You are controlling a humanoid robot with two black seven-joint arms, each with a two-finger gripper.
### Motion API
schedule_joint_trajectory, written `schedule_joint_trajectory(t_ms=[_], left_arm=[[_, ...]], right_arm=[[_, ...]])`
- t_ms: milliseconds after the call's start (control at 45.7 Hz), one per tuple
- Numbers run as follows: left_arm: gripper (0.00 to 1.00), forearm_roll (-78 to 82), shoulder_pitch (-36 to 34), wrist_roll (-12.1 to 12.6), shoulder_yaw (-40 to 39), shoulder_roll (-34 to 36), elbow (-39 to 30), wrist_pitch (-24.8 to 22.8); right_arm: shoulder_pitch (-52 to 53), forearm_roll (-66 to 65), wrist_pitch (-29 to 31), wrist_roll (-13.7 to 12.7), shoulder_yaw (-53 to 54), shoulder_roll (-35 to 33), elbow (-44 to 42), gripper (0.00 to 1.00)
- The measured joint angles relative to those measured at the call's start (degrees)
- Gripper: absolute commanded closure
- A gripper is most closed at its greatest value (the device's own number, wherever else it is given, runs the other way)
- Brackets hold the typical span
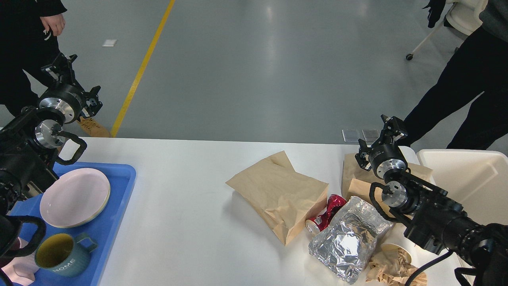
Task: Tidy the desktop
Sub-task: 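Raise the left gripper up and away from the stacked plates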
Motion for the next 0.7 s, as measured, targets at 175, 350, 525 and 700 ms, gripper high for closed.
schedule_joint_trajectory(t_ms=[175,350,525,700], left_arm=[[0.04,-0.06,0.39,-7.47,0.09,-3.70,0.03,0.00],[0.04,-0.05,2.19,-10.02,0.46,-5.16,0.06,0.01],[0.04,0.16,4.44,-10.33,1.06,-5.22,0.06,0.01],[0.04,0.51,6.30,-12.62,1.22,-5.16,0.02,-0.06]], right_arm=[[0.00,0.01,0.00,0.00,0.00,0.00,0.00,0.00],[0.00,0.00,0.00,0.00,0.00,0.00,0.00,0.00],[0.00,0.01,0.00,0.00,0.00,0.05,0.00,0.00],[0.00,0.00,0.00,0.00,0.00,0.04,0.00,0.00]])
